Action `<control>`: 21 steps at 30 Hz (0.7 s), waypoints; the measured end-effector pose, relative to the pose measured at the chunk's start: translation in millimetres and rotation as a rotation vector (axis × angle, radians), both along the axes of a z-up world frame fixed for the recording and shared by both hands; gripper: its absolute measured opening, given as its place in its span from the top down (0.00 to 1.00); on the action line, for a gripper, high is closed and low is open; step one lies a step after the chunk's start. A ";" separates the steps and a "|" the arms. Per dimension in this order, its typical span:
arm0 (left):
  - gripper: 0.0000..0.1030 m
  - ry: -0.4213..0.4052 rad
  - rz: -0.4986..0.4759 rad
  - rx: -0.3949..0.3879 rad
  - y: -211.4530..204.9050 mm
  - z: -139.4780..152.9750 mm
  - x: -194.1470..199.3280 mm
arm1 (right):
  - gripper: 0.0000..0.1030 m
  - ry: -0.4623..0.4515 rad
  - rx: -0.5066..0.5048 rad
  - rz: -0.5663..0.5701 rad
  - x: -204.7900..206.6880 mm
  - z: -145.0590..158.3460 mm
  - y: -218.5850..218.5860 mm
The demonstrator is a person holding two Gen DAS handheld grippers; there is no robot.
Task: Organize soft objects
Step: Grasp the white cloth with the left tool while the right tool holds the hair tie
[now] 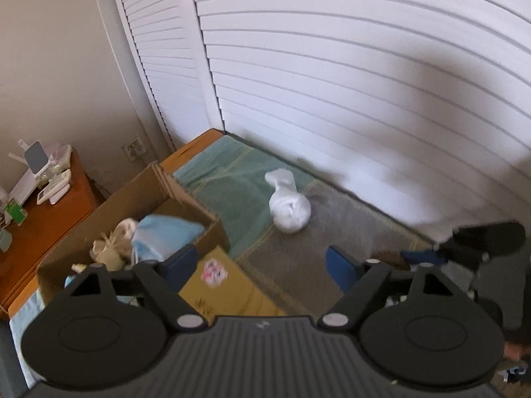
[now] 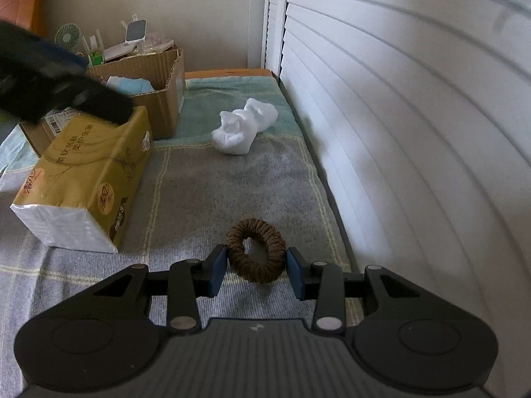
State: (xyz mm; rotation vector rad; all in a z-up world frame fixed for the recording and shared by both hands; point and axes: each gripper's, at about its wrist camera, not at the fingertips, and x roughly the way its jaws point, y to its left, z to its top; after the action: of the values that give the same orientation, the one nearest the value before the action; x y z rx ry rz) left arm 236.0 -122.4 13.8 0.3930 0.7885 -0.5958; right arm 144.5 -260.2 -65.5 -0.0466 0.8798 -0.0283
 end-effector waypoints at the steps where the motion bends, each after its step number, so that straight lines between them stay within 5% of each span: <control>1: 0.20 0.006 0.001 -0.003 -3.6 -0.2 4.7 | 0.57 0.001 0.002 0.000 0.1 -0.2 -0.5; 6: 0.27 0.046 -0.008 -0.014 -23.2 -5.6 24.6 | 0.52 -0.008 0.002 0.002 -0.7 -2.5 -0.5; 12: 0.32 0.085 -0.021 -0.015 -48.3 -15.0 46.1 | 0.30 -0.016 0.015 0.009 -3.4 -5.4 -0.4; 21: 0.36 0.151 0.002 0.031 -80.6 -42.6 83.5 | 0.28 -0.030 0.029 0.011 -10.9 -5.6 -2.1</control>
State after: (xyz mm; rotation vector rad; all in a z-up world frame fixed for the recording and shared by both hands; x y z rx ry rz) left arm 319.5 -203.0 -28.8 0.3790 0.9439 -0.6173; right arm 133.6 -262.3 -71.2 -0.0245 0.8495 -0.0057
